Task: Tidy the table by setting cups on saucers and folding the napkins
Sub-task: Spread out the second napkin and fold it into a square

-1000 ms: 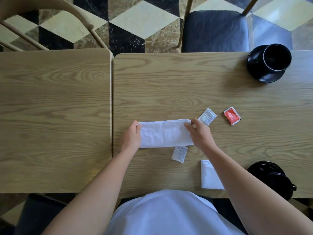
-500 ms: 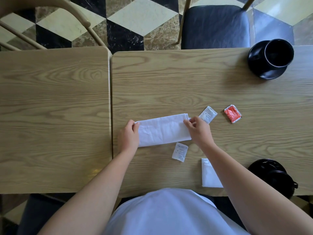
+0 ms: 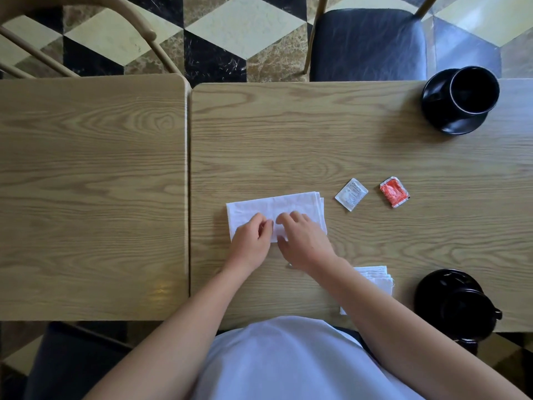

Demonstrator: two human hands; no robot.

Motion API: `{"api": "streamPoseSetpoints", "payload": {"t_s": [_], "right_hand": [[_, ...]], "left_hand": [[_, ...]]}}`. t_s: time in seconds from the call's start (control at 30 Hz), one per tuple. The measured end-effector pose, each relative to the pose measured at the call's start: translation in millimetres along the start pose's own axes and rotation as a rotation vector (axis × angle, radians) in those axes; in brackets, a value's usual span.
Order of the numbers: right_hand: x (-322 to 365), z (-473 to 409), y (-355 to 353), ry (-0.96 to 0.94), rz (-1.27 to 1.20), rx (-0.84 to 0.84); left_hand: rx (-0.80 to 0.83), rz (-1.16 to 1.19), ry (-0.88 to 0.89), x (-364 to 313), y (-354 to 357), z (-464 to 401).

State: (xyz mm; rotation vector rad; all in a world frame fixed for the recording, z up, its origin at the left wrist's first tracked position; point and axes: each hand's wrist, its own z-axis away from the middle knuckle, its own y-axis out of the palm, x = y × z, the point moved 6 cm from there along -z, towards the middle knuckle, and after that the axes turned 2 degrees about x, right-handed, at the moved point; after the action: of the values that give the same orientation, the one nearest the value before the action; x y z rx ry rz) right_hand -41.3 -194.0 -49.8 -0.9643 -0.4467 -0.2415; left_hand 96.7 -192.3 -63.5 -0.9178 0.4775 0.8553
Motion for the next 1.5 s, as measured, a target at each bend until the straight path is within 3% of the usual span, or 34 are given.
{"api": "streamPoseSetpoints", "payload": {"t_s": [0.13, 0.27, 0.5, 0.67, 0.8, 0.87, 1.0, 1.2, 1.3, 1.4, 1.5], "right_hand": [[-30.5, 11.1, 14.0, 0.236, -0.143, 0.065], [-38.0, 15.5, 11.4, 0.288, -0.200, 0.095], [-9.4, -18.4, 8.7, 0.176, -0.209, 0.285], [-33.0, -34.2, -19.4, 0.103, 0.103, 0.049], [-45.7, -36.4, -20.1, 0.035, 0.150, 0.068], [-46.2, -35.5, -17.3, 0.009, 0.177, 0.076], [-51.4, -33.5, -18.4, -0.054, 0.182, 0.074], [-56.9, -32.6, -22.4, -0.144, 0.244, 0.228], [-55.7, -35.2, -29.9, -0.136, 0.219, 0.206], [-52.8, -46.7, -48.4, -0.076, 0.176, 0.048], [-48.7, -58.7, -52.7, 0.016, 0.286, 0.095]], "left_hand": [[0.083, -0.009, -0.071, 11.1, 10.4, -7.2], [0.100, -0.033, -0.070, 11.4, 8.8, -15.8], [0.105, 0.027, -0.151, 12.1, 4.2, -31.3], [-0.062, 0.216, -0.321, 24.7, -10.6, -37.7], [-0.092, 0.268, -0.345, 29.6, -14.1, -39.5], [-0.081, 0.180, -0.315, 29.7, -12.3, -38.8], [-0.036, -0.323, -0.142, 29.8, -9.7, -32.9], [0.219, -0.509, 0.005, 29.2, -8.0, -20.8], [0.166, -0.641, -0.027, 25.9, -18.7, -12.1], [-0.059, -0.227, -0.349, 18.7, -23.3, 10.5], [-0.065, 0.661, -0.811, 17.8, 15.5, 38.6]]}}
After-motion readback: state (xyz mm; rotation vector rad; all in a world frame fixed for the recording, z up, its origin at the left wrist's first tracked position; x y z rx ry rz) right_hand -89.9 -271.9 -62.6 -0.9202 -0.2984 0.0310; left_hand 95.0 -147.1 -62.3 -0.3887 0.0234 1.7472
